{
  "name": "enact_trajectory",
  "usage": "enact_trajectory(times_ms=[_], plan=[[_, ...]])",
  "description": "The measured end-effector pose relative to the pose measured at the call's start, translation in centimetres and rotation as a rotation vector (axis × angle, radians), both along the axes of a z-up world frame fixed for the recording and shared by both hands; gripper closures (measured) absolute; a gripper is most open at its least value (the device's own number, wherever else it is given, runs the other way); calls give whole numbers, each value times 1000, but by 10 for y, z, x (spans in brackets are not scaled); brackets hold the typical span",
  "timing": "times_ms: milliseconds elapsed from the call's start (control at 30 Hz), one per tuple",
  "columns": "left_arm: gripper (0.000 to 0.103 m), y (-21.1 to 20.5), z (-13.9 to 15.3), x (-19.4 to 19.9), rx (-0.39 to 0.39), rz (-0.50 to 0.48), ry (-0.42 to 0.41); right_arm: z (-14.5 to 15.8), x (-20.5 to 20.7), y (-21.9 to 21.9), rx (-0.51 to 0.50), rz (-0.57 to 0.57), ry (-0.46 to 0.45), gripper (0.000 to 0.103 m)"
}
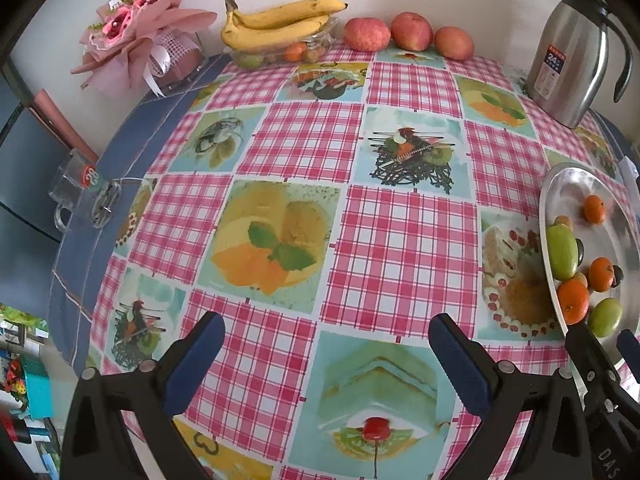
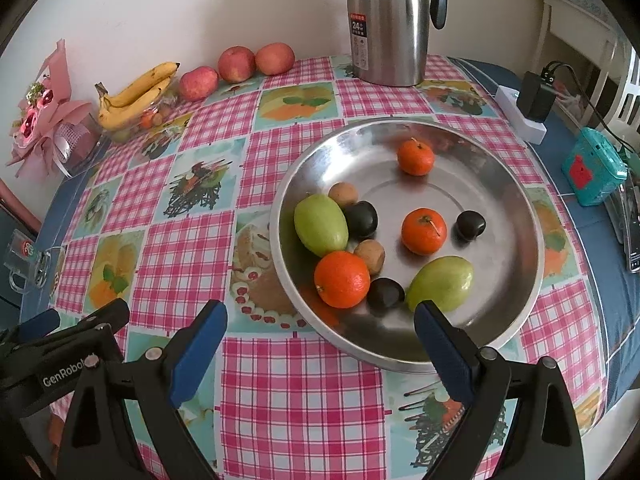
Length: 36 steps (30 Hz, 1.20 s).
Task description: Organize fruits
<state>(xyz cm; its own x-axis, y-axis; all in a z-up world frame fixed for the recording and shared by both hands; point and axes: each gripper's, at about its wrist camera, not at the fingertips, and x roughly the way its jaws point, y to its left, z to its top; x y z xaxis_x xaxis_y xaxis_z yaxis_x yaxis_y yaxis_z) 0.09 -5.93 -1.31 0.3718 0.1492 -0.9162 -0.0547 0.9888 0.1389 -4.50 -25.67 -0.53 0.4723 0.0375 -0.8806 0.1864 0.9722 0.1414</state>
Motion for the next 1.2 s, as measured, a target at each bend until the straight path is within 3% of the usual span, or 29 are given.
enact_trajectory(times_ms=[1200], plan=[[0, 2, -4, 4, -10, 14, 19, -4, 3, 4, 10, 7, 17, 8]])
